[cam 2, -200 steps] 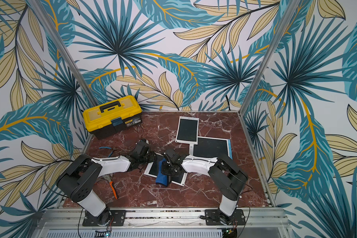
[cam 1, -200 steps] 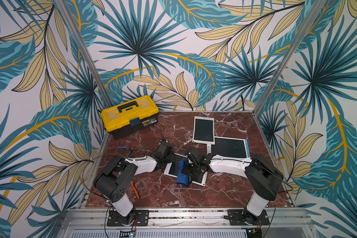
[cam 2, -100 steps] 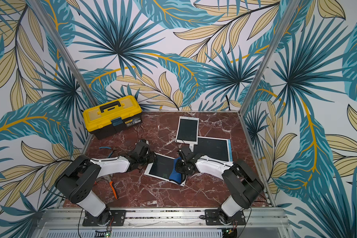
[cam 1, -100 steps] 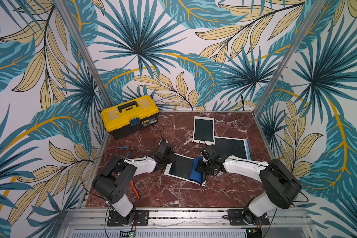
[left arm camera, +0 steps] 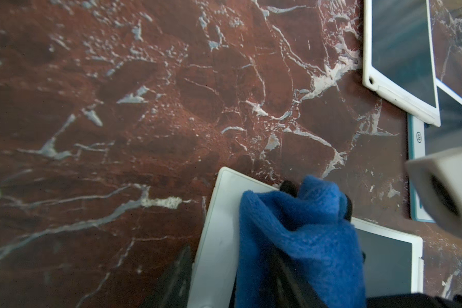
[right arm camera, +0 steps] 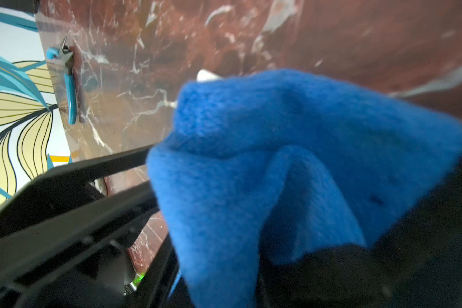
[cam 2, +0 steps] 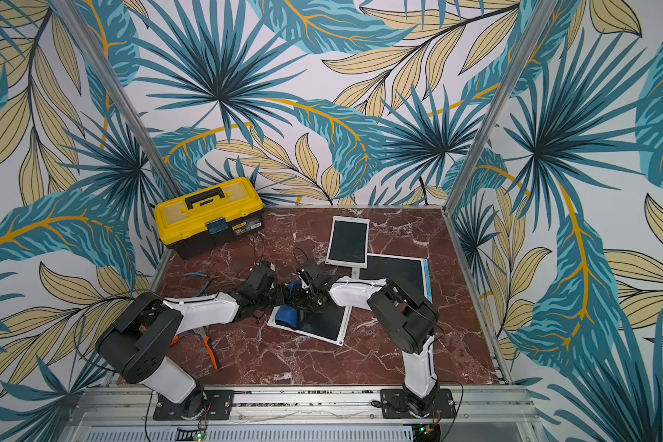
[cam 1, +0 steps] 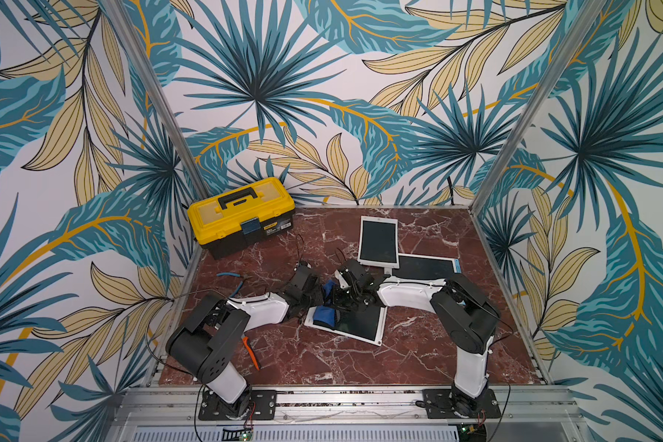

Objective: Wipe the drawing tablet
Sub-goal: Wipe the dirt from the drawing tablet.

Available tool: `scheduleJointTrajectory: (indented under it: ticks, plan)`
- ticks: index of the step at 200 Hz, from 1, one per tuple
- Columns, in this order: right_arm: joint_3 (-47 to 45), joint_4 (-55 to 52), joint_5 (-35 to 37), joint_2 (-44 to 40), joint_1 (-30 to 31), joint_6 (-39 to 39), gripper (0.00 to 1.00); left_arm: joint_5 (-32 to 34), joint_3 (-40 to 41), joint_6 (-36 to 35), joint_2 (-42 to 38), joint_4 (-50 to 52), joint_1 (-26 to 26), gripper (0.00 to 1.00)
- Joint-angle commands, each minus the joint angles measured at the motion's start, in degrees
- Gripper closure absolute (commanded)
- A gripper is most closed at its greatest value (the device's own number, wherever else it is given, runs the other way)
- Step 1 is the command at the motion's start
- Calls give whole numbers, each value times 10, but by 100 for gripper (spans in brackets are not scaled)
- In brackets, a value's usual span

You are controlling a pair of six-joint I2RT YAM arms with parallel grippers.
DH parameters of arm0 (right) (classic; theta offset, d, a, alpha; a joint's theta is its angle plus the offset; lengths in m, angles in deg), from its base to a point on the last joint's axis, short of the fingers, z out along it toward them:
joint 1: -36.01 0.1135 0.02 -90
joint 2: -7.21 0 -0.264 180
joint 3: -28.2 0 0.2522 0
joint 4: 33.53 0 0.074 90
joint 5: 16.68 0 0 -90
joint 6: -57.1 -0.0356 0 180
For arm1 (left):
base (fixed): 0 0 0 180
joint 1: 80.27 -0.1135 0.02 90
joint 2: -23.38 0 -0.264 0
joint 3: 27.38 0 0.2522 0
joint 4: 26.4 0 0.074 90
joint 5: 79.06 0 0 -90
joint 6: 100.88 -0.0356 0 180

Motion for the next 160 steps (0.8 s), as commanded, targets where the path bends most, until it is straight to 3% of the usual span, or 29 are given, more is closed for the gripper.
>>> scheduleJointTrajectory:
  ticks: [1, 28, 63, 112, 160]
  plan:
    - [-35, -25, -1, 16, 17, -19, 71, -33, 43, 14, 43, 183, 7, 50]
    - [-79, 14, -2, 5, 59, -47, 71, -35, 35, 14, 49, 183, 7, 50]
    - [-146, 42, 20, -35, 56, -63, 71, -33, 38, 12, 49, 183, 7, 50]
    - [-225, 0, 46, -143, 25, -45, 71, -33, 45, 10, 40, 183, 7, 50]
    - [-319, -79, 46, -285, -55, -12, 71, -36, 45, 12, 40, 183, 7, 50]
